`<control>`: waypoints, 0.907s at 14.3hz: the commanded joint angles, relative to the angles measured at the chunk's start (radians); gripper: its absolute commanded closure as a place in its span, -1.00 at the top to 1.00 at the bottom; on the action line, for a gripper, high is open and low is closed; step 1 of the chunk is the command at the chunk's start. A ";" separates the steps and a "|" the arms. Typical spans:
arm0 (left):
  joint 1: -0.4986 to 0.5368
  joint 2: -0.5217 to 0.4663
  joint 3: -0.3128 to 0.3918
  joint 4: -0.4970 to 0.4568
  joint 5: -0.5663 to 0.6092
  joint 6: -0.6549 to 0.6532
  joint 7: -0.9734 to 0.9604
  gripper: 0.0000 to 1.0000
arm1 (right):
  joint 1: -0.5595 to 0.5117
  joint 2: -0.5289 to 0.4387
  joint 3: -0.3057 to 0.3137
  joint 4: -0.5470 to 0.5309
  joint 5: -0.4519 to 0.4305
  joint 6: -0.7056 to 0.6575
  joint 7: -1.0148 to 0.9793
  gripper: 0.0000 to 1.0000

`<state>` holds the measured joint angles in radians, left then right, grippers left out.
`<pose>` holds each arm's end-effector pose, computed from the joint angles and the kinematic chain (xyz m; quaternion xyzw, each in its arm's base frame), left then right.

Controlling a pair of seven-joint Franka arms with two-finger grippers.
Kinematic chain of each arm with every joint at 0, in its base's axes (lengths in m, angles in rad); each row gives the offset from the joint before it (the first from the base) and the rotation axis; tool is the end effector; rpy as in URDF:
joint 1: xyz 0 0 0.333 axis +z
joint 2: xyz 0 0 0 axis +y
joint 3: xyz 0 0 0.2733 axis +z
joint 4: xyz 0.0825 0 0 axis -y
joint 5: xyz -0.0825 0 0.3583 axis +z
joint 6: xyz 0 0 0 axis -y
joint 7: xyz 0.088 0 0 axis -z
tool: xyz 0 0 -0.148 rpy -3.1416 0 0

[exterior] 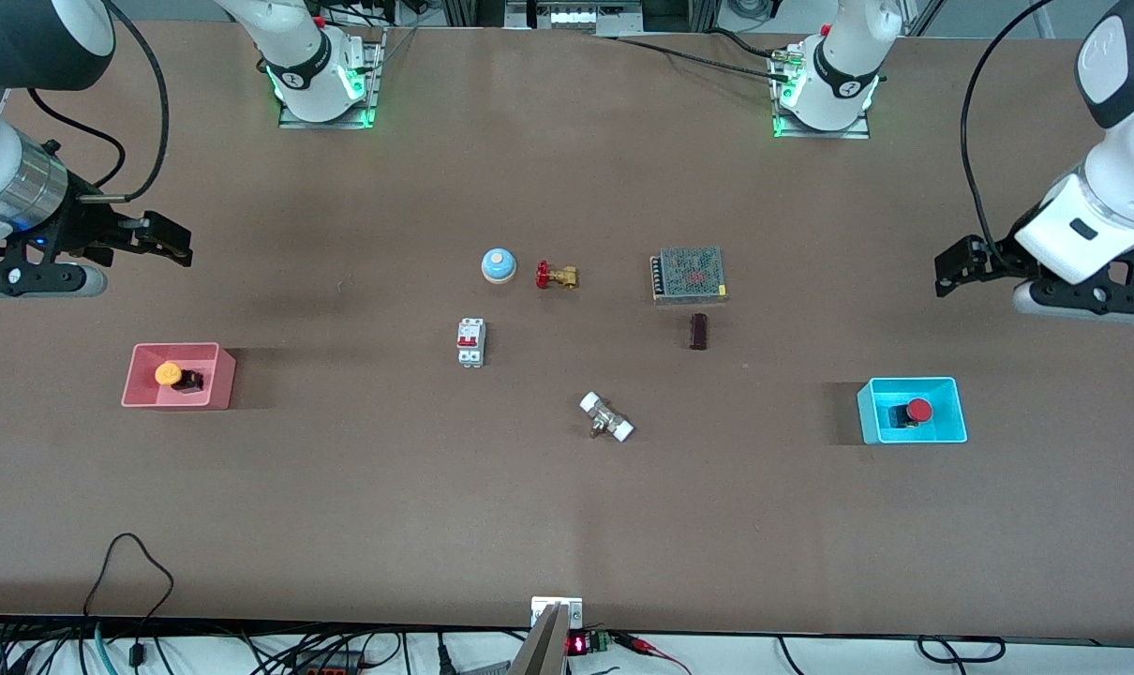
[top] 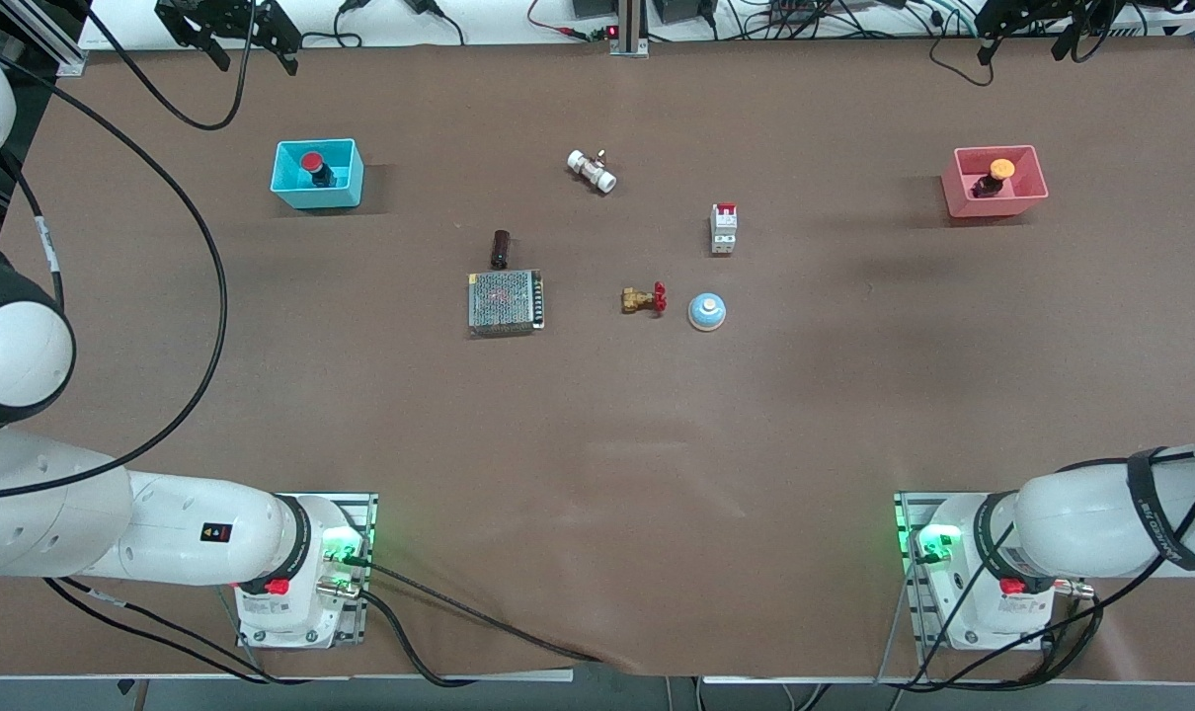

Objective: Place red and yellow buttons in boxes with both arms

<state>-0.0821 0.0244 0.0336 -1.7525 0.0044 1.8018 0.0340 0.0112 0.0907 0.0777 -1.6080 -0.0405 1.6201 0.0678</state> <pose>0.5478 -0.0262 0.4659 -0.9990 0.0417 -0.0125 0.0025 0.5473 0.0417 0.4796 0.9990 0.0123 -0.0377 0.0197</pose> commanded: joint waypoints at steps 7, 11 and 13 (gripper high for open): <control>0.001 -0.014 -0.012 0.013 0.025 -0.068 0.020 1.00 | -0.008 0.017 -0.009 0.031 0.011 -0.028 0.006 1.00; 0.001 -0.014 -0.011 0.013 0.026 -0.079 0.020 1.00 | -0.005 0.017 -0.012 0.030 0.013 -0.029 0.014 1.00; 0.001 -0.014 -0.011 0.013 0.026 -0.079 0.018 1.00 | -0.002 0.017 -0.010 0.030 0.013 -0.031 0.018 1.00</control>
<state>-0.0825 0.0189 0.0254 -1.7495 0.0090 1.7446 0.0351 0.0084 0.0957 0.0648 -1.6076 -0.0405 1.6163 0.0734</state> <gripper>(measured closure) 0.000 0.000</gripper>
